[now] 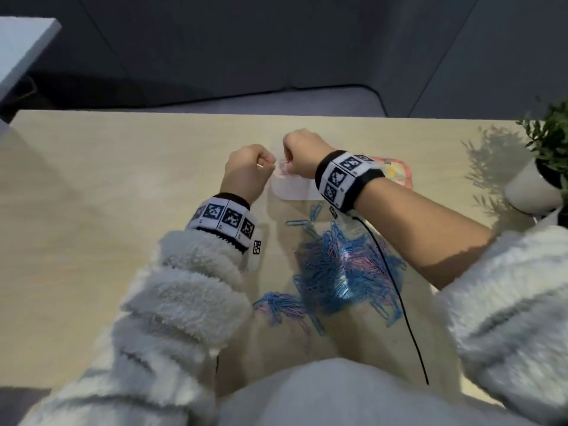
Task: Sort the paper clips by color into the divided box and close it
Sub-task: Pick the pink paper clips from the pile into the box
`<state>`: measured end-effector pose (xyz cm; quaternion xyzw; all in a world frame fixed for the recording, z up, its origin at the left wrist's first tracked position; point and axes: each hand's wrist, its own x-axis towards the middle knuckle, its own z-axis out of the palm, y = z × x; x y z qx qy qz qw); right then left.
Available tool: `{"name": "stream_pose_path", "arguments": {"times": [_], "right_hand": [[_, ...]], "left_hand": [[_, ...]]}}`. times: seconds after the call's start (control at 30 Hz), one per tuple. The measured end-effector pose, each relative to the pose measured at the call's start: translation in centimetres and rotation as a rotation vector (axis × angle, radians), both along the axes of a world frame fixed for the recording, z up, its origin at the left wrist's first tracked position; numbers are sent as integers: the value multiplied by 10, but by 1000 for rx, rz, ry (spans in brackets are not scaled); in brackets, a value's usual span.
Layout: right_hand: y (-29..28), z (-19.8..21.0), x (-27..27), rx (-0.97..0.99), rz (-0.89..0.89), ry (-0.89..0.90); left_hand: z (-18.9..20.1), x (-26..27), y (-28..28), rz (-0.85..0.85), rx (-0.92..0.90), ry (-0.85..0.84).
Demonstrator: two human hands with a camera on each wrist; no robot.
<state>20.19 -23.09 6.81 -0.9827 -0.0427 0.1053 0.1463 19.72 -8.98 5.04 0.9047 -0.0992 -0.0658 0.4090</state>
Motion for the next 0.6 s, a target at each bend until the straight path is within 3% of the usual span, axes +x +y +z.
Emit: {"name": "stream_pose_path", "arguments": {"times": [0.1, 0.23, 0.33, 0.43, 0.53, 0.6], "right_hand": [[10, -12, 8, -80, 31, 55], [10, -21, 6, -11, 7, 94], [11, -16, -14, 76, -6, -18], [26, -18, -68, 203, 65, -149], [41, -40, -131, 179, 250, 136], [48, -57, -157, 130, 281, 227]], "left_hand": [[-11, -39, 37, 28, 9, 44], [-34, -92, 77, 26, 73, 190], [-47, -132, 92, -63, 130, 276], [-61, -166, 99, -100, 156, 311], [-72, -182, 95, -120, 235, 280], [-74, -185, 88, -111, 264, 238]]}}
